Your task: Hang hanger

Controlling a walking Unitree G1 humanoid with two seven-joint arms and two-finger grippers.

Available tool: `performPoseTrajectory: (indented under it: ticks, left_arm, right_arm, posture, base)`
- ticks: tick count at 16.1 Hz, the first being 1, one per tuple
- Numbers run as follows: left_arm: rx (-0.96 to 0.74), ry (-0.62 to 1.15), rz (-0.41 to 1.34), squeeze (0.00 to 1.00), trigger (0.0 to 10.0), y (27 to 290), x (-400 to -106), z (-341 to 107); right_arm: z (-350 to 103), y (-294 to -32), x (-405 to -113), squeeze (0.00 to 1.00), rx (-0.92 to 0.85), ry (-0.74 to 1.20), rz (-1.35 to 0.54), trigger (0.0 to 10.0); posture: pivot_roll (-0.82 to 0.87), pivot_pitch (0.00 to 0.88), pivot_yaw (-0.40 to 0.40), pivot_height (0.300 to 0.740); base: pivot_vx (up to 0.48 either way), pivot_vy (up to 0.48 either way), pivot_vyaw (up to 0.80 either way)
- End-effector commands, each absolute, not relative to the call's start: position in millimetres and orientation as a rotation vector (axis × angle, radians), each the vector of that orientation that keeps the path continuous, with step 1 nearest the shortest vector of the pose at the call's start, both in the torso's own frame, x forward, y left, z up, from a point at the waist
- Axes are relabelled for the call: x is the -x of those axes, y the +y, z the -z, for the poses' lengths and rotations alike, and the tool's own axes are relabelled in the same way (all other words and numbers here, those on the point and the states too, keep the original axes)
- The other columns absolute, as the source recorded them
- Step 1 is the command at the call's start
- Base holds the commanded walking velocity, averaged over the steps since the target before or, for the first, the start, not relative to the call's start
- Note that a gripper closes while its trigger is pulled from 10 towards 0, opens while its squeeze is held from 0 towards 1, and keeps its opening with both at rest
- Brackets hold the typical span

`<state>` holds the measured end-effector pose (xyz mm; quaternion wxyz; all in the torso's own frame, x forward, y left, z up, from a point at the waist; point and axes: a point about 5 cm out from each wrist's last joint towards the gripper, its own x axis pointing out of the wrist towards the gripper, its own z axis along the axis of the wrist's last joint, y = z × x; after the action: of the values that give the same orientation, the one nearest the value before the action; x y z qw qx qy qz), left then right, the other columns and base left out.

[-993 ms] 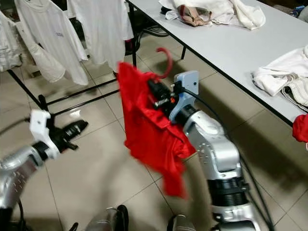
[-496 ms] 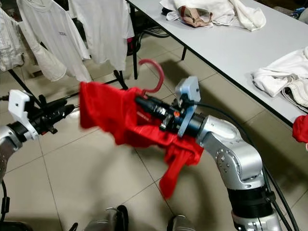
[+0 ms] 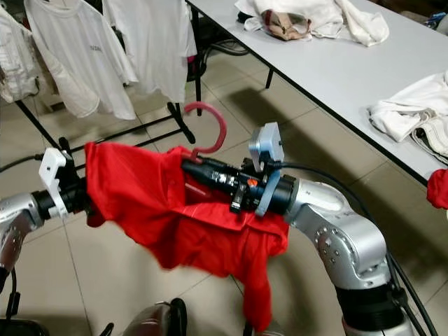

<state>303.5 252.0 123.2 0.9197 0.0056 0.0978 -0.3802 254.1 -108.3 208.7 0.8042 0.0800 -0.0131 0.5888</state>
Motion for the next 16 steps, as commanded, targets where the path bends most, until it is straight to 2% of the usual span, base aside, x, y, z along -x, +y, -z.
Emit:
performPoseTrajectory:
  ticks: [1, 7, 12, 16]
  left_arm:
    - [-0.018, 0.187, 0.785, 0.00, 0.0, 255, -304, -126]
    - [-0.011, 0.167, 0.783, 0.00, 0.0, 257, -304, -123]
    - [-0.020, 0.164, 0.631, 0.00, 0.0, 267, -307, -115]
    - [0.010, 0.232, 0.522, 0.00, 0.0, 269, -309, -100]
  right_arm:
    - [-213, -106, -248, 0.00, -0.177, -0.049, -1.303, 0.0]
    - [-212, -106, -247, 0.00, -0.180, -0.044, -1.298, 0.0]
    - [-212, -106, -247, 0.00, -0.184, -0.047, -1.295, 0.0]
    - [-213, -106, -248, 0.00, -0.196, -0.062, -1.281, 0.0]
  posture:
    - [-0.08, 0.145, 0.069, 0.740]
    - [-0.09, 0.143, 0.072, 0.740]
    - [-0.09, 0.129, 0.074, 0.740]
    - [-0.08, 0.121, 0.074, 0.740]
  base:
    - [0.000, 0.000, 0.00]
    - [0.000, 0.000, 0.00]
    - [0.000, 0.000, 0.00]
    - [0.000, 0.000, 0.00]
